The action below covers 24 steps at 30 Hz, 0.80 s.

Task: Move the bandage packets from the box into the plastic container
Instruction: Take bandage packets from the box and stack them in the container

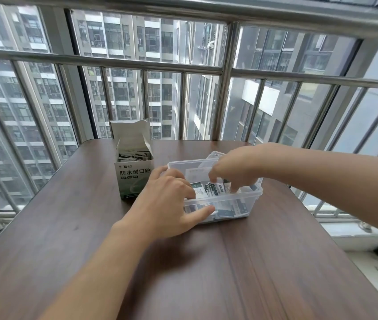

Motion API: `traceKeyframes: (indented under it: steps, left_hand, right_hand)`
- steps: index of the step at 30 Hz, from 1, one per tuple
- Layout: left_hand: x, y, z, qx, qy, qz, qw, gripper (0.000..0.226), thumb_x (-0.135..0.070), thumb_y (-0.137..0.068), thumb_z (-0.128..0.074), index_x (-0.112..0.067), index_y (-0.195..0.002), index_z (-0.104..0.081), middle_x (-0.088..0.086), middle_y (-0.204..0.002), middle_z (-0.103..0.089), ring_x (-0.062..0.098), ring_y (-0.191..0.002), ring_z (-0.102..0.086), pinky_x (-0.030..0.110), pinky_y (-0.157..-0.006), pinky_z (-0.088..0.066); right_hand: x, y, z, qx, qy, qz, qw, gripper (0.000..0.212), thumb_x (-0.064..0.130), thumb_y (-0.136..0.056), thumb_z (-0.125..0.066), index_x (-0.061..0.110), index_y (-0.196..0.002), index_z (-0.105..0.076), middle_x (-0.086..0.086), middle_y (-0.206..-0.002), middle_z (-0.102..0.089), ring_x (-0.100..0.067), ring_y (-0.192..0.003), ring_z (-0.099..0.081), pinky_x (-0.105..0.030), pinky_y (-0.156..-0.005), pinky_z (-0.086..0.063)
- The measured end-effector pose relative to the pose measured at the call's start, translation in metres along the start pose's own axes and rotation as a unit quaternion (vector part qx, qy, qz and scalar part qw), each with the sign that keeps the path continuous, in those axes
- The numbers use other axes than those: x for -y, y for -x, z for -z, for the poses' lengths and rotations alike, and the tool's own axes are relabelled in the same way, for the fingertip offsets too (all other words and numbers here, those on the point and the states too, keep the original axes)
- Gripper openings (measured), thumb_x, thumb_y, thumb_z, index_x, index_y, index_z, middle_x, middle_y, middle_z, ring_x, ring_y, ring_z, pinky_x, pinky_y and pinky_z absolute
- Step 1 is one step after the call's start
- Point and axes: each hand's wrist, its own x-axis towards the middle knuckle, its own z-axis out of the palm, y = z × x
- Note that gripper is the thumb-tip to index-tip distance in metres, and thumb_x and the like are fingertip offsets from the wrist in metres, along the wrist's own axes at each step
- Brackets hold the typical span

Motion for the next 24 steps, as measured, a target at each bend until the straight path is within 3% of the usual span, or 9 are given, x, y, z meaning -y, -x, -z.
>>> traceKeyframes:
  steps: [2, 6, 10, 13, 17, 19, 22, 24]
  left_hand:
    - [0.000, 0.000, 0.000, 0.000, 0.000, 0.000, 1.000, 0.067, -0.081, -0.084, -0.036, -0.028, -0.078, -0.075, -0.017, -0.085, -0.068, 0.008, -0.101, -0.055, 0.040, -0.113, -0.031]
    - [0.000, 0.000, 0.000, 0.000, 0.001, -0.002, 1.000, 0.062, -0.080, -0.083, -0.038, -0.028, -0.080, -0.072, -0.017, -0.084, -0.067, 0.010, -0.098, -0.054, 0.039, -0.110, -0.033]
    - [0.000, 0.000, -0.001, -0.004, 0.003, -0.001, 1.000, 0.062, -0.080, -0.082, -0.038, -0.028, -0.080, -0.071, -0.016, -0.086, -0.069, 0.010, -0.098, -0.055, 0.037, -0.108, -0.034]
    - [0.000, 0.000, -0.001, -0.003, 0.000, 0.000, 1.000, 0.063, -0.080, -0.082, -0.037, -0.027, -0.079, -0.071, -0.015, -0.084, -0.069, 0.011, -0.097, -0.055, 0.037, -0.107, -0.034]
    - [-0.002, 0.000, 0.000, 0.000, 0.014, 0.003, 1.000, 0.062, -0.080, -0.080, -0.038, -0.030, -0.091, -0.072, -0.015, -0.091, -0.070, 0.012, -0.104, -0.056, 0.039, -0.109, -0.034]
    - [-0.002, 0.001, 0.000, 0.011, 0.015, 0.002, 1.000, 0.065, -0.081, -0.080, -0.037, -0.033, -0.102, -0.075, -0.017, -0.102, -0.071, 0.010, -0.111, -0.055, 0.039, -0.111, -0.032]
    - [-0.001, 0.001, 0.000, 0.025, 0.019, -0.001, 0.999, 0.067, -0.082, -0.080, -0.037, -0.036, -0.108, -0.076, -0.019, -0.111, -0.070, 0.009, -0.116, -0.052, 0.039, -0.112, -0.030]
    - [0.000, 0.001, 0.000, 0.030, 0.017, -0.003, 0.999, 0.066, -0.081, -0.081, -0.037, -0.035, -0.105, -0.077, -0.020, -0.112, -0.069, 0.009, -0.117, -0.051, 0.039, -0.112, -0.030]
  right_hand:
    - [0.006, 0.000, -0.003, -0.003, 0.011, -0.005, 1.000, 0.059, 0.010, -0.096, -0.063, 0.024, -0.149, -0.041, -0.003, -0.117, -0.063, -0.021, -0.080, -0.059, -0.030, -0.052, -0.040]
    - [0.010, -0.006, -0.009, -0.018, 0.015, -0.033, 0.999, 0.061, -0.001, -0.088, -0.066, 0.020, -0.141, -0.046, 0.003, -0.083, -0.052, -0.015, -0.065, -0.050, -0.030, -0.050, -0.040]
    - [0.011, -0.005, -0.010, -0.021, -0.010, -0.028, 0.999, 0.064, 0.002, -0.092, -0.061, 0.022, -0.149, -0.041, -0.003, -0.115, -0.063, -0.023, -0.087, -0.057, -0.032, -0.065, -0.046]
    - [0.008, -0.010, -0.013, -0.009, -0.033, -0.022, 0.999, 0.058, 0.010, -0.094, -0.057, 0.024, -0.149, -0.042, -0.004, -0.118, -0.068, -0.024, -0.095, -0.068, -0.038, -0.079, -0.058]
    - [0.006, -0.012, -0.008, 0.033, -0.050, -0.022, 0.998, 0.059, 0.013, -0.099, -0.048, 0.027, -0.154, -0.032, -0.006, -0.117, -0.067, -0.016, -0.066, -0.071, -0.033, -0.064, -0.055]
    - [0.005, -0.012, -0.006, 0.039, -0.074, -0.023, 0.996, 0.057, 0.020, -0.102, -0.051, 0.029, -0.155, -0.030, -0.003, -0.119, -0.064, -0.011, -0.054, -0.067, -0.034, -0.071, -0.060]
    - [0.004, -0.011, -0.005, 0.014, -0.100, -0.034, 0.994, 0.057, 0.027, -0.101, -0.058, 0.030, -0.153, -0.034, -0.003, -0.125, -0.063, -0.010, -0.046, -0.066, -0.032, -0.064, -0.060]
    - [0.005, -0.010, -0.005, -0.028, -0.078, -0.043, 0.996, 0.058, 0.026, -0.097, -0.065, 0.029, -0.150, -0.040, -0.002, -0.125, -0.062, -0.013, -0.050, -0.069, -0.032, -0.061, -0.059]
